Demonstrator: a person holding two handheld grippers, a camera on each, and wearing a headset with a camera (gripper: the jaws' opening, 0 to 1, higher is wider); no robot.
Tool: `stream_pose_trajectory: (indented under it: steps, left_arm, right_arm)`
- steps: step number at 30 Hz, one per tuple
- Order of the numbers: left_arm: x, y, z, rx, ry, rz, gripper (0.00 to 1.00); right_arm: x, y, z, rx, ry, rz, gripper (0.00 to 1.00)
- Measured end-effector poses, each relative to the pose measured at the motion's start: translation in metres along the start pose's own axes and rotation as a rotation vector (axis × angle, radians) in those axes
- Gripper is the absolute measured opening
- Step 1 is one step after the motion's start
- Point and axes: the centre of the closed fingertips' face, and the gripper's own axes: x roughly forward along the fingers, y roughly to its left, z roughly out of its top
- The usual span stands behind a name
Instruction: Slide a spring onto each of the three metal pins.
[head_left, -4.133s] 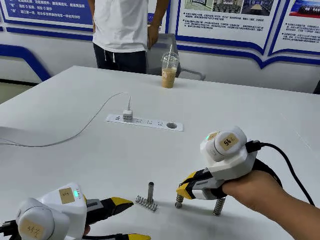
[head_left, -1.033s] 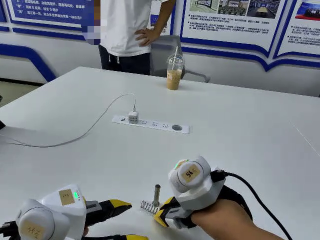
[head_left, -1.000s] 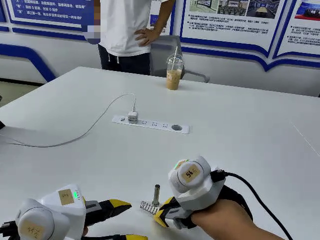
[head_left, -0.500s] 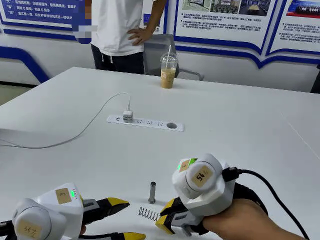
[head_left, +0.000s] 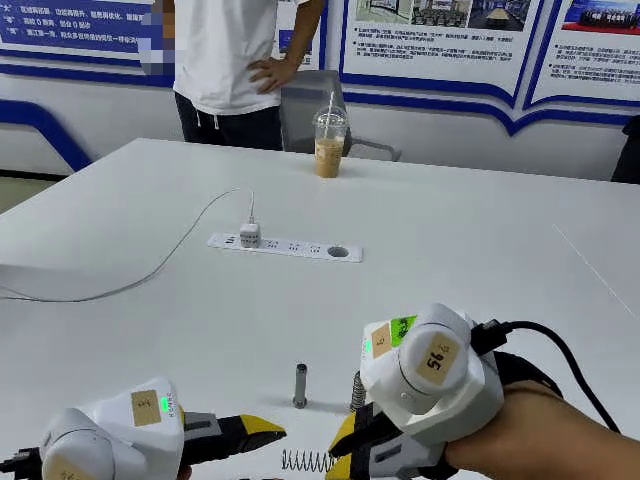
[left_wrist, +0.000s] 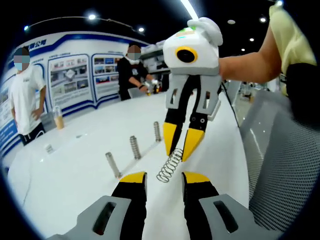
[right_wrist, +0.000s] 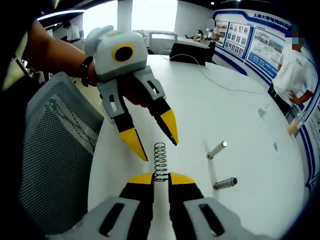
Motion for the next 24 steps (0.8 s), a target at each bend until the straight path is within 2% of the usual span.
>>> stream_pose_trajectory:
  steps: [9, 14, 24]
  left_arm:
    - [0.003, -0.011, 0.002, 0.052, 0.004, -0.042, 0.15]
    - [0.003, -0.011, 0.002, 0.053, 0.002, -0.048, 0.14]
    - [0.004, -0.009, 0.004, 0.059, 0.002, -0.039, 0.12]
  right_arm:
    - [-0.002, 0.008, 0.0, -0.036, 0.019, 0.037, 0.12]
    - [-0.008, 0.009, 0.005, -0.041, 0.013, 0.037, 0.12]
    - [-0.022, 0.007, 0.028, -0.029, -0.076, 0.021, 0.12]
